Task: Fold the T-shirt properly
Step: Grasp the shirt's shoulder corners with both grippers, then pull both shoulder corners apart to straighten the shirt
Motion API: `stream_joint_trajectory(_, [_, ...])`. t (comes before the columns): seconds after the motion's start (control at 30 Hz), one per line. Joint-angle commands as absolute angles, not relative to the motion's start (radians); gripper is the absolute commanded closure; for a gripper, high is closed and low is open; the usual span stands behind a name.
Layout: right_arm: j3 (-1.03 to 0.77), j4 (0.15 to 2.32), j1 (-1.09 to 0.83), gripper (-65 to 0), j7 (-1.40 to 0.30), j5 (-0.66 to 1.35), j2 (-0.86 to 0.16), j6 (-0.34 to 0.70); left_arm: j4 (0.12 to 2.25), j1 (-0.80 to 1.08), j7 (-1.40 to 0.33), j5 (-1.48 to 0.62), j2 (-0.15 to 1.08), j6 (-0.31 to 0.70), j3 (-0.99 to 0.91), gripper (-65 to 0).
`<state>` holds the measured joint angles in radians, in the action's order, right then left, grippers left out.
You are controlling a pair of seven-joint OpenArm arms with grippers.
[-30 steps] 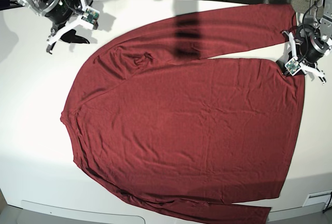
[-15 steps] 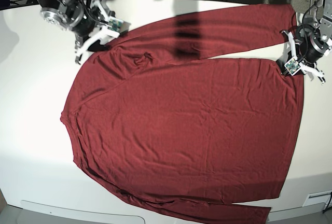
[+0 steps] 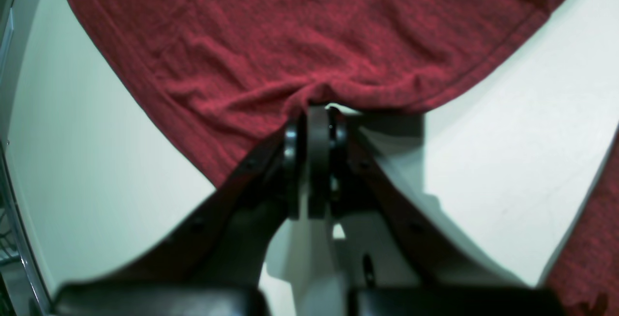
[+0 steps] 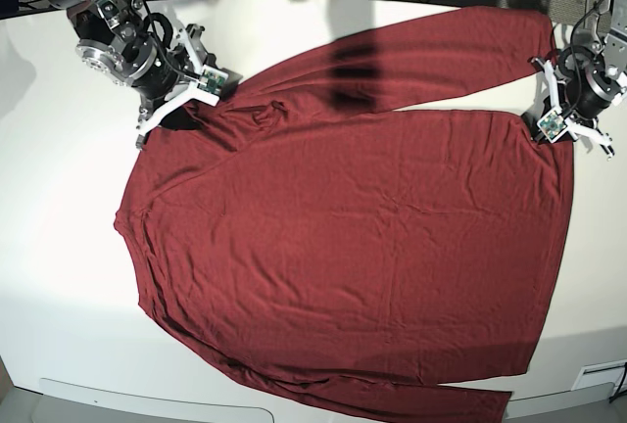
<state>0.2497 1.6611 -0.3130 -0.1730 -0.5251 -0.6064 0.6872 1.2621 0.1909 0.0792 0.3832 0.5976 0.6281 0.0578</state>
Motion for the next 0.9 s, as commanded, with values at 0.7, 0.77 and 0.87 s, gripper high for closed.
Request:
stream_joint_trajectory(0.7, [0.179,1.878,-0.412,0.0,-0.285,-0.183,-0.728,0.692,1.307,0.372,0.015,0.093,0.723,0.696,0.064,0.0])
stream_joint_trajectory(0.77, [0.128,1.916,-0.463,0.0,-0.29,-0.159,-0.731,0.692,1.344,0.406,-0.002,0.069,0.744,0.696,0.064,0.0])
stream_joint_trajectory(0.87, [0.047,1.966,-0.547,0.0,-0.289,-0.117,-0.731,0.692,1.402,0.452,-0.075,0.039,0.75,0.696,0.051,0.0])
